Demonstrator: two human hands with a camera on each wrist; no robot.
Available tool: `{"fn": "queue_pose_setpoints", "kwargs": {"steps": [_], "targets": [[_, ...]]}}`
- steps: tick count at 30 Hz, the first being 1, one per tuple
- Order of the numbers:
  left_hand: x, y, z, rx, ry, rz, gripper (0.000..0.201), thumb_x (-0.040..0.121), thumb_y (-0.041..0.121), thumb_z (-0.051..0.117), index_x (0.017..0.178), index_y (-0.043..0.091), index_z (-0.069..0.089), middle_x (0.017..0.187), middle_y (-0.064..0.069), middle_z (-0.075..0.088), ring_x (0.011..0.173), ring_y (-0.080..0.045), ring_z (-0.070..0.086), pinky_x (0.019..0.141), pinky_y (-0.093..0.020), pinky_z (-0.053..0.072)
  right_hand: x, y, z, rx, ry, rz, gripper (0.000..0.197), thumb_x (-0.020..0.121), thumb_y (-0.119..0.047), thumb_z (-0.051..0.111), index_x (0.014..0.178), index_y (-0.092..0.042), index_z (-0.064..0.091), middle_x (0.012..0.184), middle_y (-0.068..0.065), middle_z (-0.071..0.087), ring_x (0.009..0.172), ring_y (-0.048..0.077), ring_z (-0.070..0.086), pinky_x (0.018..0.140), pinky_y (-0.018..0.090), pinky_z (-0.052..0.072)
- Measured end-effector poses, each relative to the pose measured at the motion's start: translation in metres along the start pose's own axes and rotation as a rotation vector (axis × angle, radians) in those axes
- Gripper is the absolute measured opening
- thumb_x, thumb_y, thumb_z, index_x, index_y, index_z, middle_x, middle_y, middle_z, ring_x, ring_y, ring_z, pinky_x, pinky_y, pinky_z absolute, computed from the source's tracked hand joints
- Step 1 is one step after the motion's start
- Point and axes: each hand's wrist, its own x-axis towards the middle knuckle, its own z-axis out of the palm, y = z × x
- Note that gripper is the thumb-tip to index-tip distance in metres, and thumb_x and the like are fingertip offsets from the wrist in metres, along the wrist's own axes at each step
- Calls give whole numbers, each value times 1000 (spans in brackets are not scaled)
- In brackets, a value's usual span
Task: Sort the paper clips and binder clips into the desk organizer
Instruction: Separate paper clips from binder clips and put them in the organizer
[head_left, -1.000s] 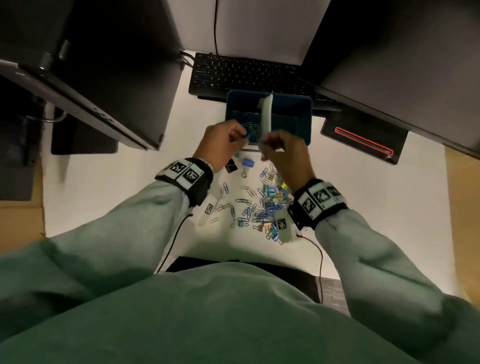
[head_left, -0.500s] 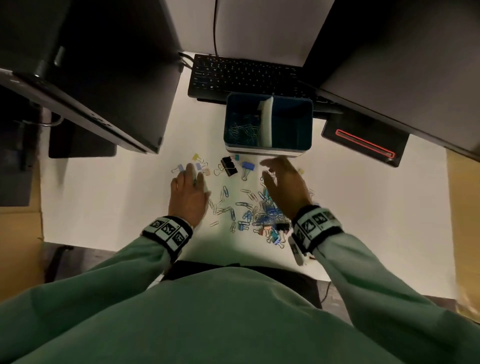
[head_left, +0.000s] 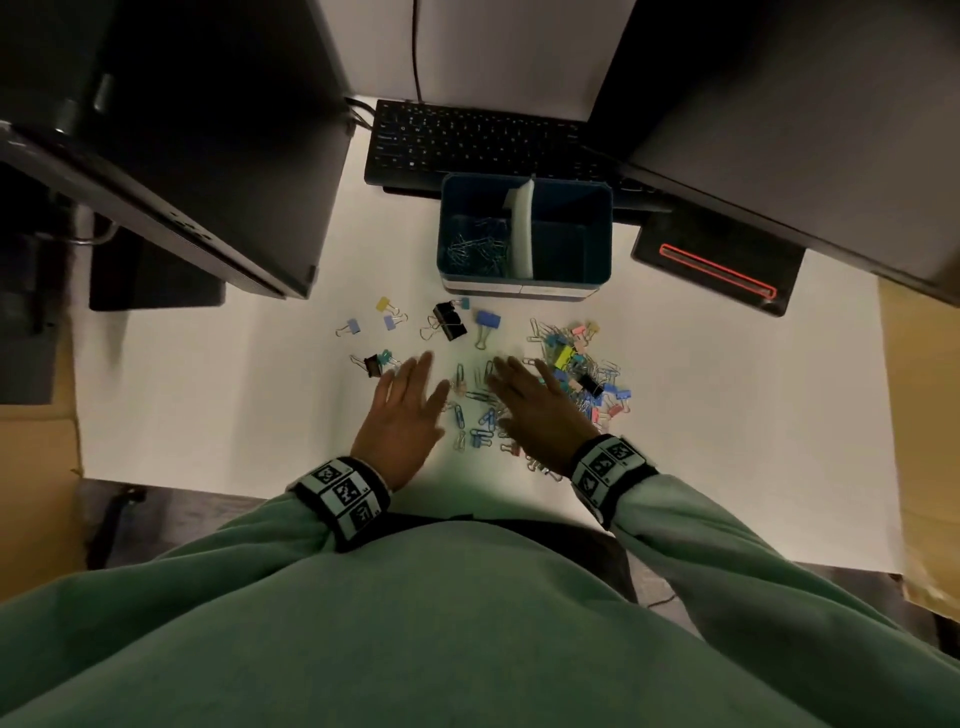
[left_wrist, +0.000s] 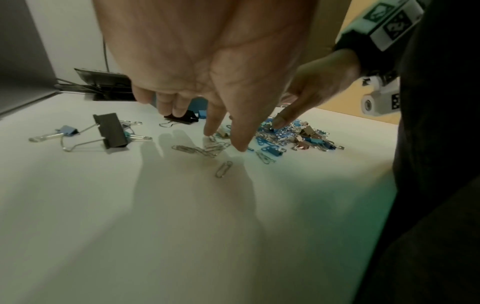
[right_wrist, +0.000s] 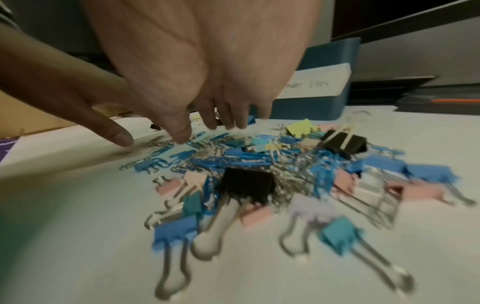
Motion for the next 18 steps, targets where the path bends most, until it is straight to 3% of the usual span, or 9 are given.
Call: {"fn": "queue_pose_setpoints", "kwargs": {"steps": [3, 5, 7, 9, 11, 14, 16, 18], "targets": [[-5, -7, -3, -160, 8, -82, 64, 71, 21, 80, 126, 4, 53, 131, -25, 47, 102, -41, 58, 85, -45, 48, -9, 7, -3, 55, 142, 62, 57, 86, -22, 68, 137, -9, 46, 142, 15, 47, 132, 30, 45, 113, 46, 29], [-11, -11, 0, -266, -35, -120, 62, 71, 9, 80, 125, 2, 51, 115, -23, 53, 83, -38, 62, 70, -40, 53, -18, 17, -1, 61, 205, 76, 43, 81, -20, 73, 122, -11, 60, 124, 12, 61, 115, 30, 56, 104, 44, 40], [-13, -14, 8, -346, -65, -119, 52, 77, -1, 70, 124, 1, 49, 109, -18, 53, 81, -34, 62, 68, -38, 54, -28, 30, 2, 54, 219, 97, 32, 78, -19, 75, 107, -12, 66, 114, 9, 63, 108, 30, 57, 98, 43, 43], [-8, -13, 12, -385, -66, -140, 34, 84, -1, 58, 117, 4, 50, 106, -13, 51, 82, -29, 60, 70, -38, 54, -37, 44, 5, 40, 242, 137, 28, 73, -16, 77, 99, -10, 68, 109, 12, 64, 103, 34, 58, 92, 44, 46], [3, -9, 12, -394, -49, -125, 31, 84, 0, 56, 114, 4, 51, 105, -12, 51, 80, -30, 59, 68, -41, 54, -44, 55, 5, 56, 310, 180, 21, 73, -5, 75, 92, -7, 69, 102, 14, 65, 94, 35, 58, 85, 43, 48], [20, 2, 2, -392, 13, -134, 31, 88, 18, 61, 115, 5, 50, 105, -14, 55, 80, -34, 60, 67, -39, 52, -44, 55, -2, 119, 374, 216, 18, 78, -5, 71, 97, -7, 70, 102, 10, 64, 96, 31, 56, 87, 42, 47], [31, 9, -4, -415, 75, -114, 25, 90, 27, 59, 106, 9, 53, 97, -11, 58, 76, -30, 59, 64, -34, 48, -36, 42, -10, 120, 367, 205, 19, 85, -15, 67, 104, -11, 68, 106, 6, 63, 102, 25, 56, 93, 39, 45], [40, 15, -10, -447, 88, -128, 17, 93, 27, 55, 95, 10, 54, 90, -8, 60, 73, -29, 60, 63, -31, 45, -20, 23, -17, 133, 352, 168, 18, 87, -18, 66, 104, -11, 67, 105, 6, 64, 99, 22, 58, 91, 37, 47]]}}
